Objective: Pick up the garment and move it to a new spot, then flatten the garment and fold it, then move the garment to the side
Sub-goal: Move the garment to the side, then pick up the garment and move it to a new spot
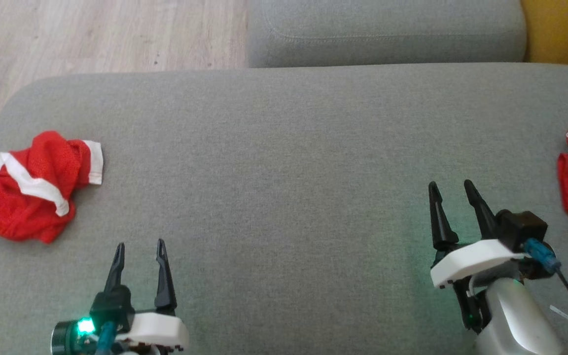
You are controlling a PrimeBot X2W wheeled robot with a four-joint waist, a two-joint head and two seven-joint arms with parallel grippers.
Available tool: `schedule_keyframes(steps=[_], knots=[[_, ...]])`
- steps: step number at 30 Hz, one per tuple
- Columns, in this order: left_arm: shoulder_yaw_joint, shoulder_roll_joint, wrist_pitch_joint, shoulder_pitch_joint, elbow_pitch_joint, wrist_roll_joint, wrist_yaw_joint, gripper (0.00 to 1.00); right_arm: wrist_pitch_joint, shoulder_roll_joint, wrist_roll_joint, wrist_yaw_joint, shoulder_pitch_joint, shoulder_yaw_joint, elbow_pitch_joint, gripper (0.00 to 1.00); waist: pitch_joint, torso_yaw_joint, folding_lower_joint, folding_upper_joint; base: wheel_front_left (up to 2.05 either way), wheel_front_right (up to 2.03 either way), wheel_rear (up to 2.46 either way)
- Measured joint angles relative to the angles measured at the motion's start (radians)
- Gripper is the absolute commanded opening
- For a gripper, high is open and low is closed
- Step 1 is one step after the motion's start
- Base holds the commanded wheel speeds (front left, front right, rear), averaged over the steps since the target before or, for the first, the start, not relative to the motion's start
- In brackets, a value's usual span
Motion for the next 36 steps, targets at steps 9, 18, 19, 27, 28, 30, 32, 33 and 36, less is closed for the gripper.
schedule_keyframes(steps=[9, 18, 19, 27, 28, 30, 32, 33, 36], knots=[[0.002, 0.000, 0.000, 0.016, -0.010, -0.001, 0.000, 1.00, 0.000, 0.000, -0.003, 0.000, 0.016, -0.001, -0.007, 1.00, -0.002, 0.000, 0.0002, 0.0000, 0.00, 0.00, 0.00], [0.000, -0.001, 0.000, 0.010, -0.012, -0.018, 0.011, 1.00, 0.000, 0.000, -0.009, 0.000, 0.016, 0.022, -0.006, 1.00, 0.024, 0.101, 0.0002, 0.0000, 0.00, 0.00, 0.00], [0.002, -0.001, 0.000, 0.009, -0.012, -0.020, 0.015, 1.00, 0.000, 0.000, -0.009, 0.000, 0.016, 0.029, -0.005, 1.00, 0.027, 0.119, 0.0002, 0.0000, 0.00, 0.00, 0.00], [0.097, -0.001, 0.000, 0.024, -0.011, -0.027, 0.027, 1.00, 0.000, 0.001, 0.003, 0.000, 0.012, 0.074, 0.002, 1.00, 0.047, 0.270, 0.0002, 0.0000, 0.00, 0.00, 0.00], [0.110, -0.001, 0.000, 0.028, -0.011, -0.029, 0.027, 1.00, 0.000, 0.000, 0.005, 0.000, 0.011, 0.081, 0.003, 1.00, 0.050, 0.285, 0.0002, 0.0000, 0.00, 0.00, 0.00], [0.133, -0.001, 0.000, 0.043, -0.008, -0.031, 0.016, 1.00, 0.000, 0.001, 0.008, 0.000, 0.009, 0.092, 0.005, 1.00, 0.056, 0.310, 0.0002, 0.0000, 0.00, 0.00, 0.00], [0.163, -0.002, 0.000, 0.050, 0.002, -0.030, -0.001, 1.00, 0.000, 0.001, 0.009, 0.000, 0.006, 0.095, 0.008, 1.00, 0.065, 0.324, 0.0002, 0.0000, 0.00, 0.00, 0.00], [0.177, -0.001, 0.000, 0.052, 0.006, -0.028, -0.003, 1.00, 0.000, 0.001, 0.009, 0.000, 0.003, 0.097, 0.008, 1.00, 0.071, 0.328, 0.0002, 0.0000, 0.00, 0.00, 0.00], [0.203, -0.002, 0.000, 0.050, 0.008, -0.028, -0.021, 1.00, 0.000, 0.000, 0.009, 0.000, -0.007, 0.098, 0.008, 1.00, 0.084, 0.329, 0.0002, 0.0000, 0.00, 0.00, 0.00]])
